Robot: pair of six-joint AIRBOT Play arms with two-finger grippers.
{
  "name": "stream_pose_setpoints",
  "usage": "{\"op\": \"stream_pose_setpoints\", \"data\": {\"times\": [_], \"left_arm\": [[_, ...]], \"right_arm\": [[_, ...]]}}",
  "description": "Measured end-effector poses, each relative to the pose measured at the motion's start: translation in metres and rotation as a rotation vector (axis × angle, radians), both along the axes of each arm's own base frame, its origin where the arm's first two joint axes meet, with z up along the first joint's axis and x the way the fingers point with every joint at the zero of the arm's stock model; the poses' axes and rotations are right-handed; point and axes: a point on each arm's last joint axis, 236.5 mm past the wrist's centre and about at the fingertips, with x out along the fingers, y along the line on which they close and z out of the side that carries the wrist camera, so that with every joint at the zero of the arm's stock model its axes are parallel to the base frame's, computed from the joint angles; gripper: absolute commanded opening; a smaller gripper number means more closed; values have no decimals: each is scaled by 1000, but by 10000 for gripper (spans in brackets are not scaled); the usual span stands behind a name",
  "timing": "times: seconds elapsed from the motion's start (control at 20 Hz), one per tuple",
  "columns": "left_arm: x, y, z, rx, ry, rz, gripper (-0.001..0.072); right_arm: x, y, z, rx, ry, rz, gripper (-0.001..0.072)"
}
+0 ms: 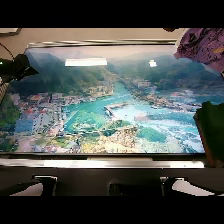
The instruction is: Fold the clothes and pants, and hang the long-sleeved shirts on hangers.
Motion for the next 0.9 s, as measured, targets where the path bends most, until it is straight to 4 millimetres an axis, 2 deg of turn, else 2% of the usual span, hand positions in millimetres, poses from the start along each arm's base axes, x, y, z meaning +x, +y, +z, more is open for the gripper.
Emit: {"op": "stream_pose_setpoints", "data": {"times": [0.1,0.15,0.2,0.25,0.3,0.4,0.45,0.5,0.6,0.7,0.8,0.9], "left_arm": [[0,0,0,0,0,0,22],[0,0,0,0,0,0,21],[0,0,0,0,0,0,21],[0,0,0,0,0,0,22],[0,0,0,1,0,-1,21],[1,0,-2,8,-1,-10,22],[1,0,-3,11,-1,-16,21],[2,0,-5,16,0,-22,21],[3,1,-8,29,2,-38,20],[2,1,-16,69,8,-57,19],[-3,-2,-25,134,9,-92,19],[-14,-8,-41,190,33,-134,20]], "right_arm": [[-5,1,3,3,25,-6,489],[-8,1,4,1,34,-8,460],[-8,1,7,-1,33,-9,398],[-5,2,9,-2,15,-9,286],[4,4,10,5,-29,-7,213],[38,11,13,28,-164,51,109],[64,22,15,54,-251,109,66],[93,35,19,82,-336,178,66],[156,84,28,164,-497,350,33],[210,158,40,267,-621,539,32],[243,244,51,364,-689,737,32],[254,331,59,449,-714,939,32]]}}
